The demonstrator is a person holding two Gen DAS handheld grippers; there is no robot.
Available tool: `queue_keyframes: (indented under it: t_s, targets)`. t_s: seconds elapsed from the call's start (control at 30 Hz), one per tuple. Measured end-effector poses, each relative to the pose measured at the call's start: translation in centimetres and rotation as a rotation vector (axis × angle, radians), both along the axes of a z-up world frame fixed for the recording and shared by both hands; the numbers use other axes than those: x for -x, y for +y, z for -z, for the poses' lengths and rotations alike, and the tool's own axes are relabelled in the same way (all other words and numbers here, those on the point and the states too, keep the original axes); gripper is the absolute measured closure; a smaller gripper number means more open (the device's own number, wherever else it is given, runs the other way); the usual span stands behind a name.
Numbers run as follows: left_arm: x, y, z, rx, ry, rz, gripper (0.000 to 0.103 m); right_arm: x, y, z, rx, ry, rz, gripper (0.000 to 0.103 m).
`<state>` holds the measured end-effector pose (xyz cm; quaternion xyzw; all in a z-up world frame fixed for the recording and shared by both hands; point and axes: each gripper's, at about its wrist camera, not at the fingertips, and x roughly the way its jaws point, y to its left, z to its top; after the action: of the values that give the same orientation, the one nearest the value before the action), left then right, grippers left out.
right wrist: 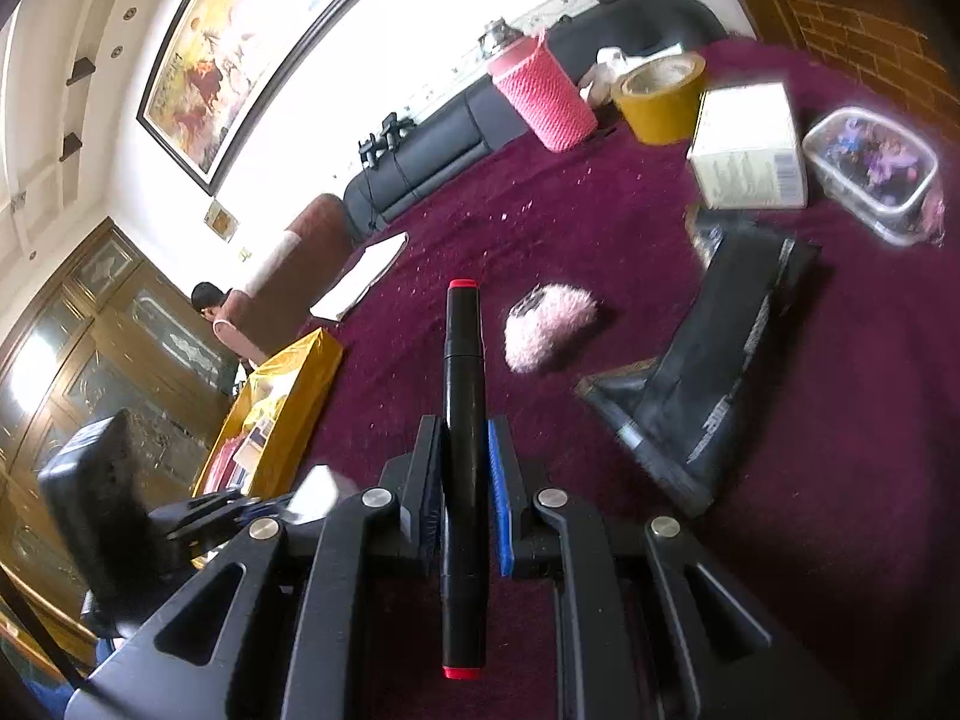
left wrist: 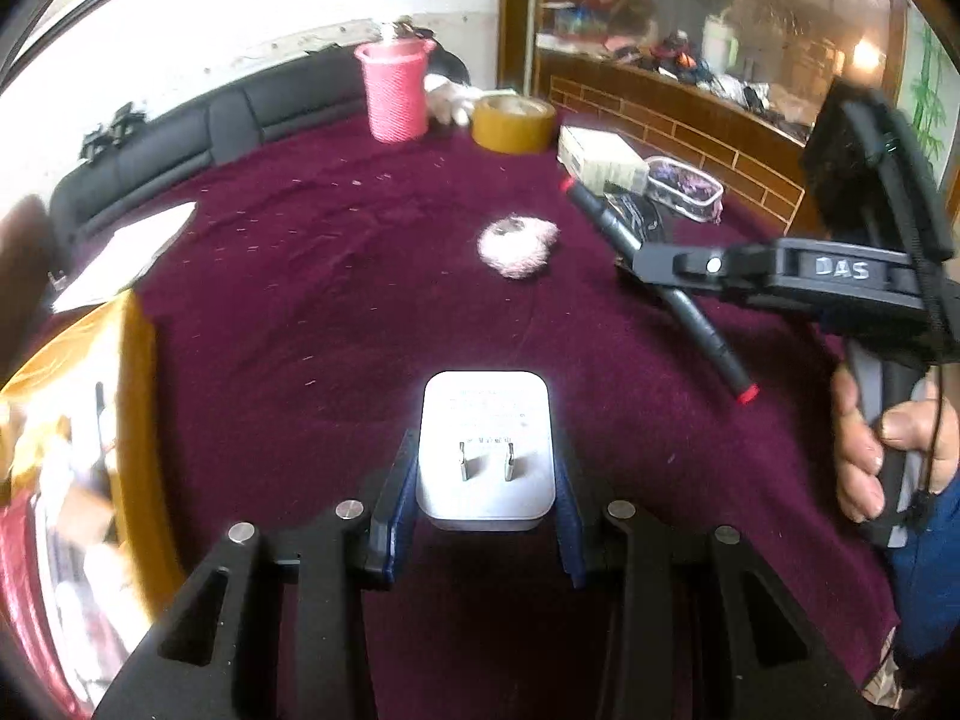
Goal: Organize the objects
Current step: 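Carry the marker and white plug into the tray and open both tools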
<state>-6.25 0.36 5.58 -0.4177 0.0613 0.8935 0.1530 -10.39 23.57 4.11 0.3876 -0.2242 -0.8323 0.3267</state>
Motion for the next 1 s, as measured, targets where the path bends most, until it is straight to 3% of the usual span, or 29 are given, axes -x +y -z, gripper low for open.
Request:
queue_keyframes:
  t_s: [0.3,0.77,0.87,1.0]
  targets:
    - [-2.8,-3.7,-2.0,-0.016,0.072,-0.058,0.069,-1.3,-2.9,-0.5,0.005,-0.021,-0.049,0.091]
    - [-5.8,-10.5,-4.7,-0.067,0.167,-0.139,0.069,-3.4,-12.9,-3.3,-0.004,-0.004,-0.21,0.091]
    - [-6.2,-12.2,-4.7,-0.106,0.144,-0.146,0.069,-3.6,-15.0,-3.7,-0.007,-0.004,-0.23,0.09]
    - [-6.4,-11.1,-3.5,-0.104,0.062,-0.068,0.067,-4.0,-16.1,-4.4,0.0,0.01,-0.239,0.09]
